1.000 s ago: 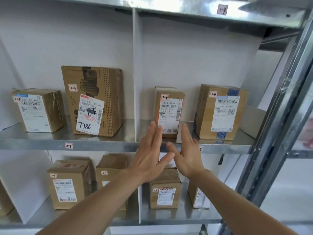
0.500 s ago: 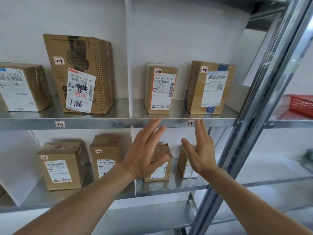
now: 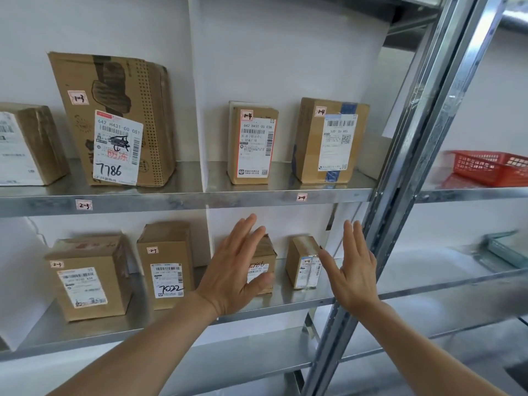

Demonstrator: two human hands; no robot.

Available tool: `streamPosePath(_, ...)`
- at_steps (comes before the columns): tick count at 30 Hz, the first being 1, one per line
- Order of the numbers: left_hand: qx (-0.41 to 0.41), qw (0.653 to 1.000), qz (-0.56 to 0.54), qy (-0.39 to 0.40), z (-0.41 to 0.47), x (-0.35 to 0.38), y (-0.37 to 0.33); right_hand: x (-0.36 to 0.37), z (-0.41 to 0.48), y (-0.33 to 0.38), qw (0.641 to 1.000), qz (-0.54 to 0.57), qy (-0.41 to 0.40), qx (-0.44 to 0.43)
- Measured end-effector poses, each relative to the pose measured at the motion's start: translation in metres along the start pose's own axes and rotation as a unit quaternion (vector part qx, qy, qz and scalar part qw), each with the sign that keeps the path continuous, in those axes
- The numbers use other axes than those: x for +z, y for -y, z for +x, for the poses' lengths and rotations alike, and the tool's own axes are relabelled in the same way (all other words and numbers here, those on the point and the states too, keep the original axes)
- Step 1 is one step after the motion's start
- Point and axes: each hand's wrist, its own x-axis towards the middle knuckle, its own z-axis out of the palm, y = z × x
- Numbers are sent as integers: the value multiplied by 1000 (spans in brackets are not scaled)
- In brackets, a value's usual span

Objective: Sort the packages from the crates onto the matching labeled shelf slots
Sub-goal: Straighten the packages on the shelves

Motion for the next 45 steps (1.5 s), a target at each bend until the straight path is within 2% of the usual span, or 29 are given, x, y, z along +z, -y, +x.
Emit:
streamPosePath(4, -26, 1000, 8, -5, -9, -7, -6, -3, -3, -2, 1000, 2, 17, -4)
streamPosePath(16, -125, 988, 88, -28, -60, -44, -28, 18, -25, 15, 991, 46, 88, -88)
streamPosePath(28, -205, 961, 173, -67, -139, -113, -19, 63, -50, 79, 971, 95, 132, -177)
streamPosePath(32, -239, 948, 198, -75, -165, -133, -8, 71, -61, 109, 967, 110, 140, -183)
streamPosePath(45, -231, 952, 184, -80, -230, -199, 57, 129, -93, 206, 965, 78, 151, -197)
